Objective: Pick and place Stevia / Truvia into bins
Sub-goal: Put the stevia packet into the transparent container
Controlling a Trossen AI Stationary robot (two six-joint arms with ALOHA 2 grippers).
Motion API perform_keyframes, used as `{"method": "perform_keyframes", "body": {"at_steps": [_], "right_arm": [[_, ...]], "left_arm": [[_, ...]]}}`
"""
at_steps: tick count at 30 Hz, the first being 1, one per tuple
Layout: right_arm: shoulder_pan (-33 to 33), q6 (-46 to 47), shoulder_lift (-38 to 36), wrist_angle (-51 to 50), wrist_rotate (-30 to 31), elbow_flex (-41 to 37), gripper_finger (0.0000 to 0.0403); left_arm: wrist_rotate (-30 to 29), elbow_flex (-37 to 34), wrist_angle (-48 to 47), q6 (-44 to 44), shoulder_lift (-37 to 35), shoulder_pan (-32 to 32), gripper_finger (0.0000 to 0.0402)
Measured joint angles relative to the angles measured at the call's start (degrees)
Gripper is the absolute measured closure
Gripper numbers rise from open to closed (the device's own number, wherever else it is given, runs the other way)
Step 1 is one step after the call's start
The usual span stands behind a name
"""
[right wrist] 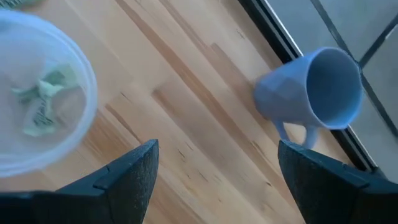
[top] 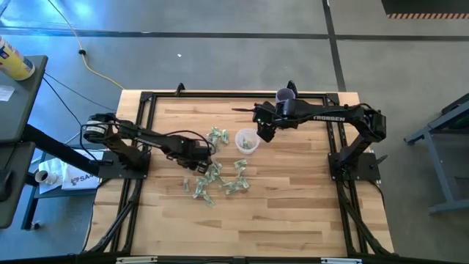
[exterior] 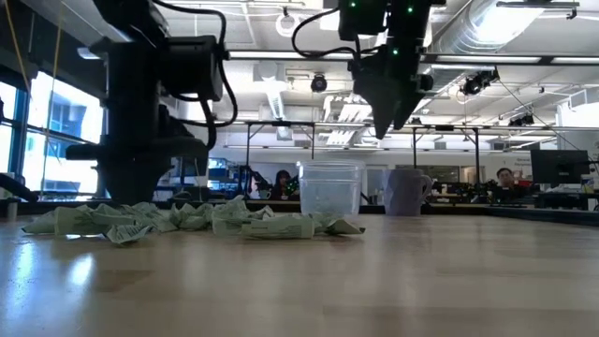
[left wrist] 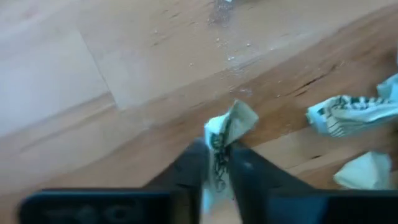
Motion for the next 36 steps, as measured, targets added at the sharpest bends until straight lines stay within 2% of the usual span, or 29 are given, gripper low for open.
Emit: {"method": "perform_keyframes", "body": {"at_steps": [3, 4, 7, 10, 12, 16, 20, 24, 26, 28, 30, 33, 36], "right_arm": [[0.5, 0.6, 0.0, -1.6, 1.6, 0.0, 0.0085], [0.8, 1.2, -0.3, -2.3, 2.3, 0.0, 0.0085], [2.6, 2.7, -2.1, -3.9, 5.0, -0.1, 0.0085], [5.6, 5.5, -6.0, -7.1, 10.2, -0.1, 0.0085], [7.7, 8.6, -9.2, -10.0, 13.6, 0.0, 0.0085], [10.6, 18.0, -14.6, -16.2, 15.3, 0.0, 0.0085], [12.2, 25.9, -18.1, -21.3, 16.4, 0.0, 0.0085], [13.8, 26.8, -18.9, -22.0, 16.4, 0.0, 0.0085], [14.5, 26.8, -18.8, -22.1, 16.2, 0.0, 0.0085], [14.9, 26.7, -18.8, -22.2, 16.3, 0.0, 0.0085], [15.1, 26.6, -18.8, -22.1, 17.3, -0.1, 0.0085], [14.9, 25.0, -18.8, -22.2, 18.9, -0.3, 0.0085], [13.9, 22.1, -18.8, -20.2, 19.8, -0.7, 0.0085]], "left_arm": [[-1.7, 1.3, 0.4, 5.5, 0.3, 2.1, 0.037], [-3.1, 2.1, 0.9, 7.6, 0.4, 3.5, 0.0375], [-6.2, 7.4, 1.1, 14.8, 0.9, 7.8, 0.037], [-6.2, 17.0, 2.1, 23.9, 0.6, 10.6, 0.0362], [-6.2, 24.0, 2.4, 30.6, 0.6, 10.9, 0.0372], [-5.7, 33.8, 10.8, 42.7, 2.6, 10.6, 0.0375], [-1.7, 38.0, 12.5, 45.5, 11.2, 12.3, 0.0371], [6.6, 42.3, 13.4, 45.2, 18.9, 12.9, 0.0322], [9.3, 45.1, 8.9, 45.0, 20.3, 12.8, 0.0286], [9.1, 48.5, 1.6, 45.0, 20.7, 12.7, 0.0251], [6.5, 53.1, -7.7, 45.7, 20.3, 12.9, 0.0217], [1.3, 58.7, -29.2, 46.0, 17.4, 12.2, 0.0175], [-6.6, 56.8, -46.2, 37.7, 13.5, 7.9, 0.0151]]}}
